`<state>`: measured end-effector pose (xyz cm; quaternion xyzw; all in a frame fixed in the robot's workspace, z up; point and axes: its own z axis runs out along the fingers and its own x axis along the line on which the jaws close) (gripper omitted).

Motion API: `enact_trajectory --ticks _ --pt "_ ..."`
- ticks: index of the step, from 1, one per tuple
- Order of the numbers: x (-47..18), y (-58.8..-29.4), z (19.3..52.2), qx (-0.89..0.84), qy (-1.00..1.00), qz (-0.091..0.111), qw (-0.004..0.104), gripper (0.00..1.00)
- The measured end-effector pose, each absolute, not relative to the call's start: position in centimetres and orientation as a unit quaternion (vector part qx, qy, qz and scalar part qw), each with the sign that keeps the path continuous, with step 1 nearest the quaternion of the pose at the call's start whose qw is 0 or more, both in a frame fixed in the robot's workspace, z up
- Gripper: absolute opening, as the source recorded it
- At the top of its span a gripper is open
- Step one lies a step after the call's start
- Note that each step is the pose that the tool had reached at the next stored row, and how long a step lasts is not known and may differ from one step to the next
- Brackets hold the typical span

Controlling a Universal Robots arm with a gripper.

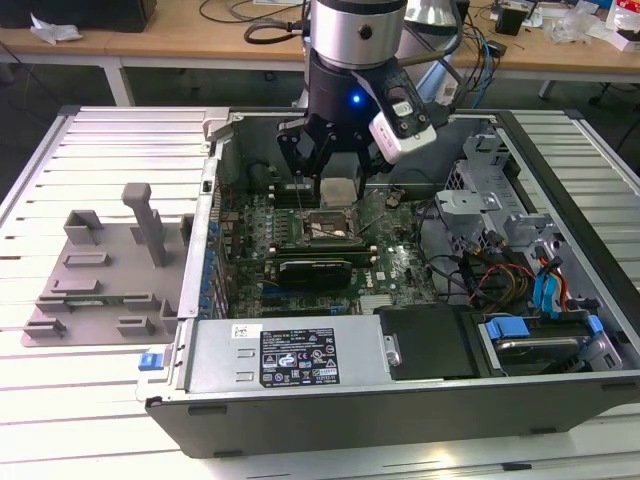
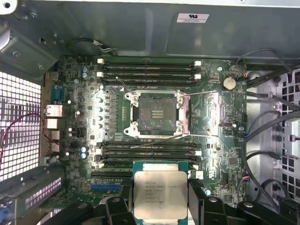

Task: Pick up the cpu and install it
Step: 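Pick up the cpu and move it towards the insertion slot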

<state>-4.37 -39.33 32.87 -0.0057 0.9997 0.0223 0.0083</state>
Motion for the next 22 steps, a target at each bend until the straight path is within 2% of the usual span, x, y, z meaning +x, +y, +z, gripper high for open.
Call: enact_trajectory --ticks 5,16,22 --pt "-4.4 -38.7 31.9 -0.006 1.0 0.022 0.008 0.55" --pt "-4.4 -34.7 30.3 -0.006 1.0 0.022 0.008 0.55" --pt "-4.4 -34.0 29.1 -0.007 1.0 0.022 0.008 0.55"
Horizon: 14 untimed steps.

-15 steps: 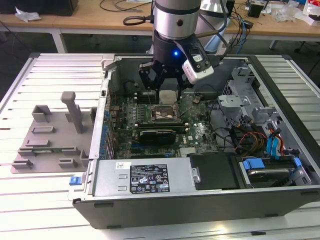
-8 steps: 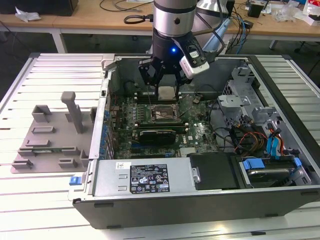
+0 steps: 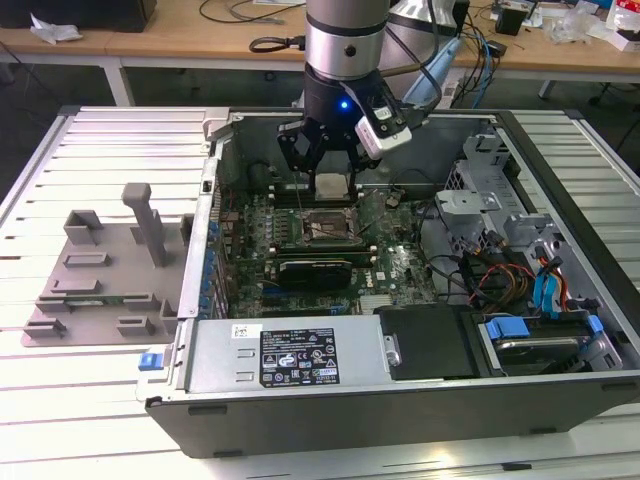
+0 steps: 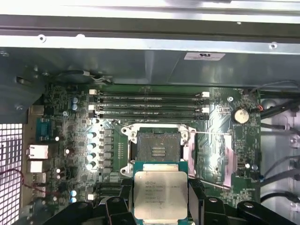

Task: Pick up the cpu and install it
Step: 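Pick up the cpu and move it towards the insertion slot, then place the cpu into insertion slot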

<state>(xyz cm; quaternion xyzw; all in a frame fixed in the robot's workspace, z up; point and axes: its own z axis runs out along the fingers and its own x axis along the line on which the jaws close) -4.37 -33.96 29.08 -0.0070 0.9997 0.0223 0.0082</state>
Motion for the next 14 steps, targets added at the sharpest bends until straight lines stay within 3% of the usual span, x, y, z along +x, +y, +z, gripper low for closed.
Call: enact_trajectory --ticks 14 --pt "-4.37 -33.12 28.48 -0.007 1.0 0.022 0.008 0.55"
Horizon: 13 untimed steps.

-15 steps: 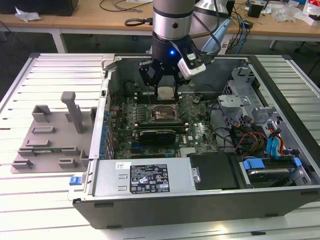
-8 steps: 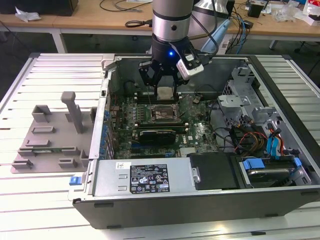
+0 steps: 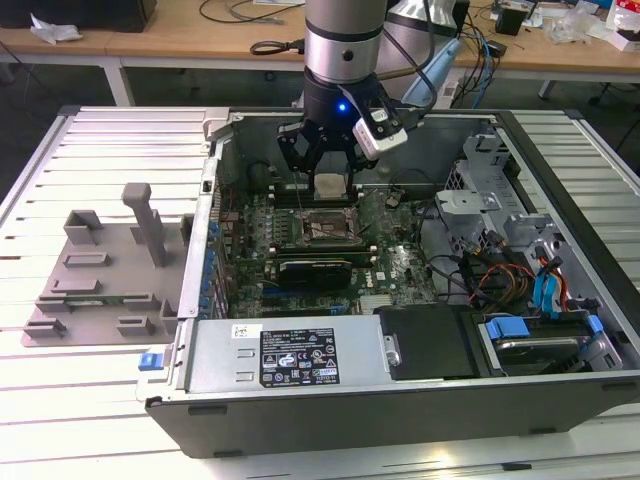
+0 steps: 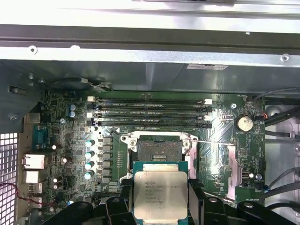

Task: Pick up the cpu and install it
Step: 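Place the cpu into insertion slot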

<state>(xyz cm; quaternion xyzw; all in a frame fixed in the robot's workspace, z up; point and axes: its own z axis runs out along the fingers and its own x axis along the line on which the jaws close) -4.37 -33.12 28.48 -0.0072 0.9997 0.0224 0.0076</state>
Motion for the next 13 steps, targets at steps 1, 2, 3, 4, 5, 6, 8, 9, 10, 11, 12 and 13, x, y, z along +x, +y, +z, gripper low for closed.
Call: enact_trajectory --ticks 1,2,3,4,5,6,8,9,10,11,12,13 --pt "-4.37 -33.12 28.48 -0.007 1.0 0.022 0.008 0.55" --pt "-4.37 -33.12 28.48 -0.007 1.0 0.022 0.008 0.55" --pt "-4.38 -33.12 28.48 -0.007 1.0 0.022 0.008 0.55" --pt "-4.37 -33.12 28.47 -0.007 1.0 0.022 0.008 0.55" --pt "-4.38 -33.12 28.47 -0.007 1.0 0.022 0.008 0.55" --pt "-4.38 -33.12 28.47 -0.007 1.0 0.022 0.008 0.55" --pt "-4.38 -33.12 28.46 0.026 0.999 0.022 0.008 0.55" --pt "-4.38 -33.12 28.46 0.048 0.999 0.022 0.009 0.55" --pt "-4.38 -33.12 28.46 0.068 0.997 0.022 0.009 0.55" --pt "-4.37 -33.12 28.45 0.081 0.996 0.022 0.01 0.55" --pt "-4.37 -33.12 28.45 0.1 0.995 0.021 0.01 0.55" --pt "-4.37 -33.12 28.44 0.111 0.994 0.021 0.01 0.55"
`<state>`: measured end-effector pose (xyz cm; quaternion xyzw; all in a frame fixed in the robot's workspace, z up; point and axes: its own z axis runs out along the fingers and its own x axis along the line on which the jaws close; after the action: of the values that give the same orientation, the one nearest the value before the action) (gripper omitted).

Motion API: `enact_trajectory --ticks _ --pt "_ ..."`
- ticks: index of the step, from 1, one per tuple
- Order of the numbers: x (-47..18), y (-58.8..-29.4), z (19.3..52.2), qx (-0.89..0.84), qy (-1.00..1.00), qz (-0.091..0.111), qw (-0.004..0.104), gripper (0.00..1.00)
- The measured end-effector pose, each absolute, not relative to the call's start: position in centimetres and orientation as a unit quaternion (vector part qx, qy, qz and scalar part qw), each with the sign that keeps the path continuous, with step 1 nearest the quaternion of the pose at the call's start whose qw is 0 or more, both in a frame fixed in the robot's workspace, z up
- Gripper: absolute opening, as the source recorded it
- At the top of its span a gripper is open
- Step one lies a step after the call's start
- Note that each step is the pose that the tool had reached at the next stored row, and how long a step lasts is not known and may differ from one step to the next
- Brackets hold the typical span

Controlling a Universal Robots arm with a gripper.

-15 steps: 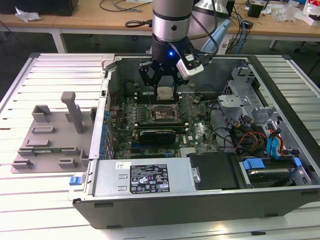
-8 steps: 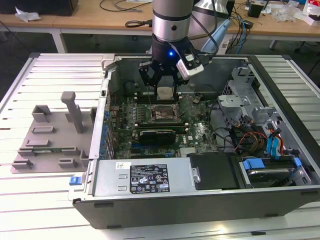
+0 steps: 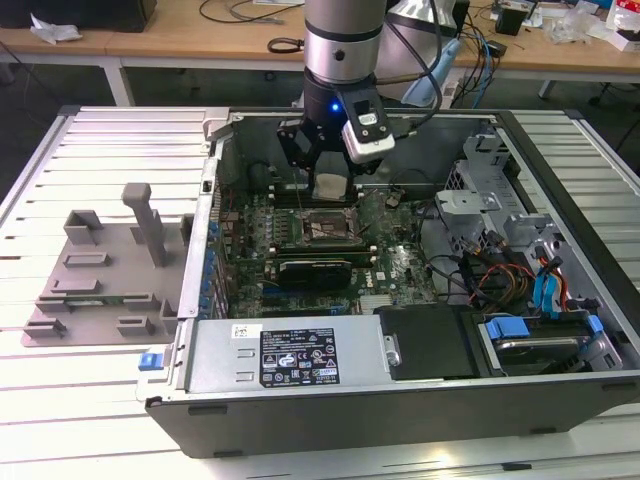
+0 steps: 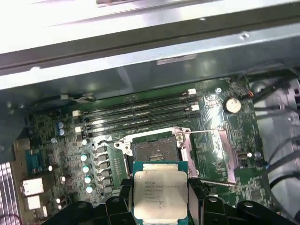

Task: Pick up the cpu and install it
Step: 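Place the cpu into insertion slot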

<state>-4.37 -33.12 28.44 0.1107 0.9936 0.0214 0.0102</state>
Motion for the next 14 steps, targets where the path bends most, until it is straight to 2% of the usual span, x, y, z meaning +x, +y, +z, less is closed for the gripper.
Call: enact_trajectory --ticks 14 --pt "-4.37 -33.12 28.39 0.311 0.95 0.019 0.014 0.55"
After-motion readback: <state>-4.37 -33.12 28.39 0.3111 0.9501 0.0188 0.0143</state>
